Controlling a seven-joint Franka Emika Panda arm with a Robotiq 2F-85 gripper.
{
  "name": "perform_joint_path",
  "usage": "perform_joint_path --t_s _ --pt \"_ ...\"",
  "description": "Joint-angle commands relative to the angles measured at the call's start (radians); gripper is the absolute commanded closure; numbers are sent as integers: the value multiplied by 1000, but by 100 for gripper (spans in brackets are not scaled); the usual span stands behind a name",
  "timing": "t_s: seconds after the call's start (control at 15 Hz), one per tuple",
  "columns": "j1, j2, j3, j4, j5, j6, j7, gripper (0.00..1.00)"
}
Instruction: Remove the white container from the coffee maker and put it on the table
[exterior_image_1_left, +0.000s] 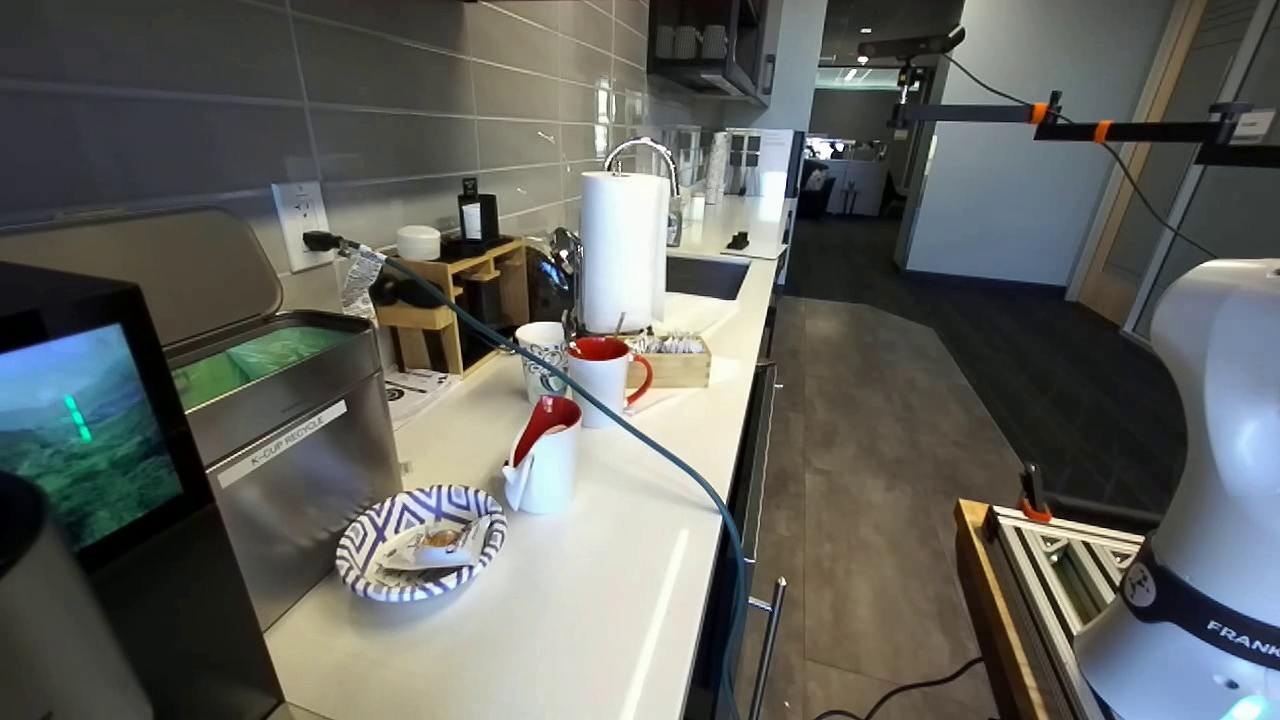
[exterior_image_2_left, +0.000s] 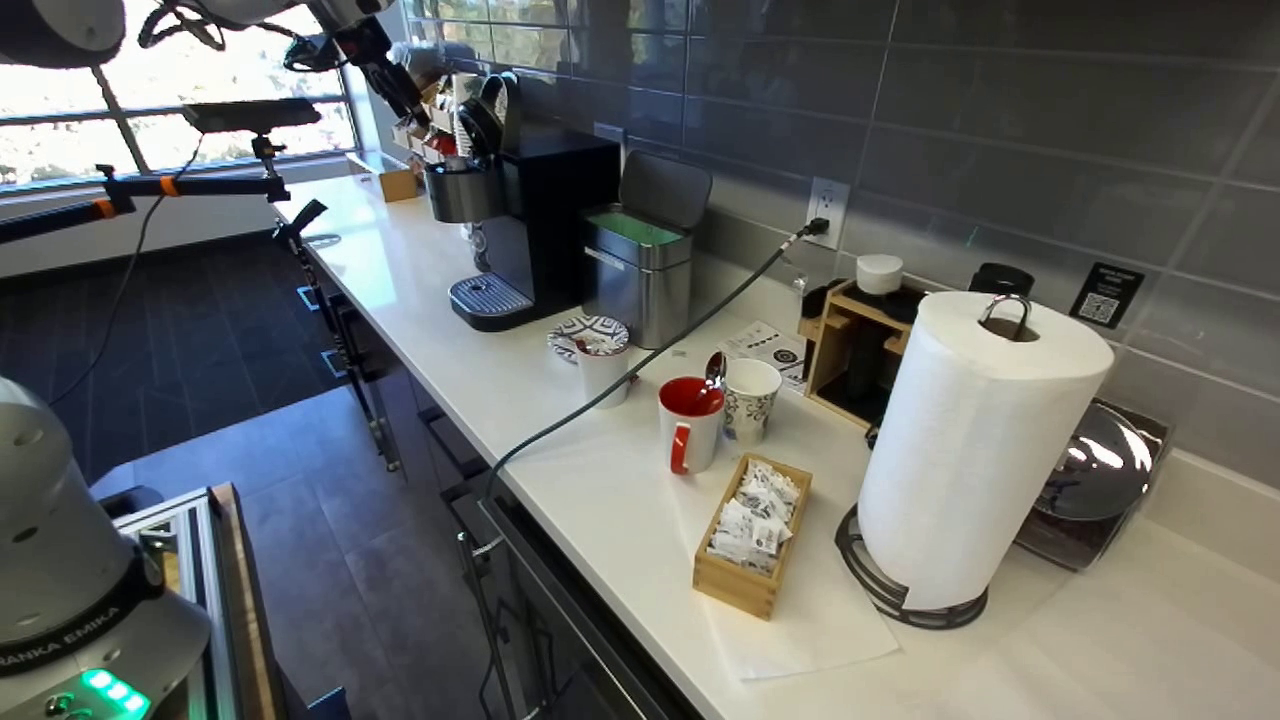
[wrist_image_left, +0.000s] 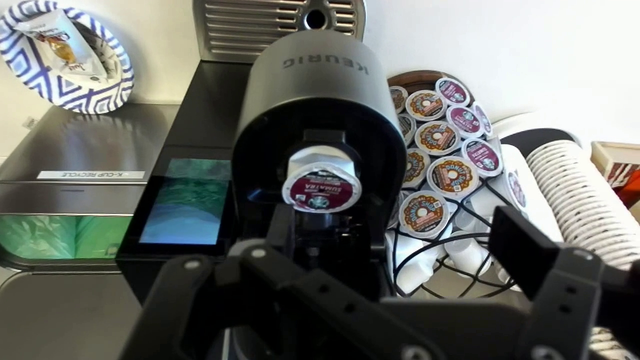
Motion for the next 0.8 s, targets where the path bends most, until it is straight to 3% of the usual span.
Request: perform_joint_path --t_s 0.0,0.33,0.73 --pt "68 73 -62 61 -49 32 55 0" --pt "123 111 -138 93 -105 17 126 0" --pt "131 130 -167 113 -56 -28 103 0"
